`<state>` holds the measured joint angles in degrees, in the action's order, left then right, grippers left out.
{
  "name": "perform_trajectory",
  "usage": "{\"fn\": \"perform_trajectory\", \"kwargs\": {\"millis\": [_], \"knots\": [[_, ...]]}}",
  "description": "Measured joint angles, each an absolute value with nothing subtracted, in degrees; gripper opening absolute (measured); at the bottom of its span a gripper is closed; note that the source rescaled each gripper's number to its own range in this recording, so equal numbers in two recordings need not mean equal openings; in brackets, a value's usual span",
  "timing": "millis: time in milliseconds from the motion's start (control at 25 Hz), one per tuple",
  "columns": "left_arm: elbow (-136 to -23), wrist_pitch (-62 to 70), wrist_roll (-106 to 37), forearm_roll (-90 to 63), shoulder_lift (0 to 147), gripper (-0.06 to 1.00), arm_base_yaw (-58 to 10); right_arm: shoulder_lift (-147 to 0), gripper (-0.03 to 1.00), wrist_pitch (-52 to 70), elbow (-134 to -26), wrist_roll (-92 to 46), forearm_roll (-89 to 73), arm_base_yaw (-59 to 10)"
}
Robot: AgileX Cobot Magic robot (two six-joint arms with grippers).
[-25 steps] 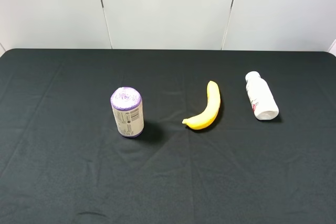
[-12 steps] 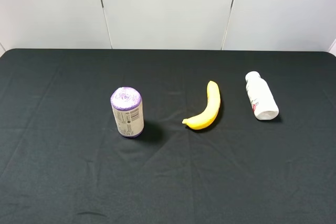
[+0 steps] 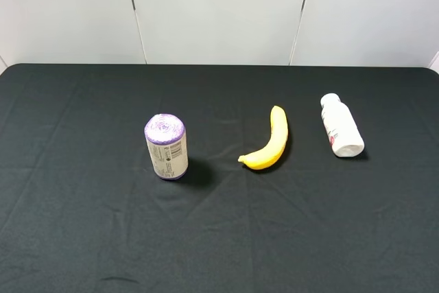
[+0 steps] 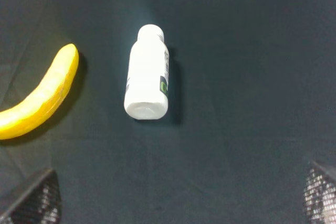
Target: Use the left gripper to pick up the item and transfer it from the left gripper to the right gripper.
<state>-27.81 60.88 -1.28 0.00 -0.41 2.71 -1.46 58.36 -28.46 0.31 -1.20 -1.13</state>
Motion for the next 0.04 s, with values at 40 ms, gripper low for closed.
{"fn": "perform_trajectory", "kwargs": {"millis": [40], "knots": [[-27.8,60.9,-1.3,0.0,-0.4,1.00,2.7,-1.5,1.00,58.4,-28.5,0.3,-1.2,-1.1]]}}
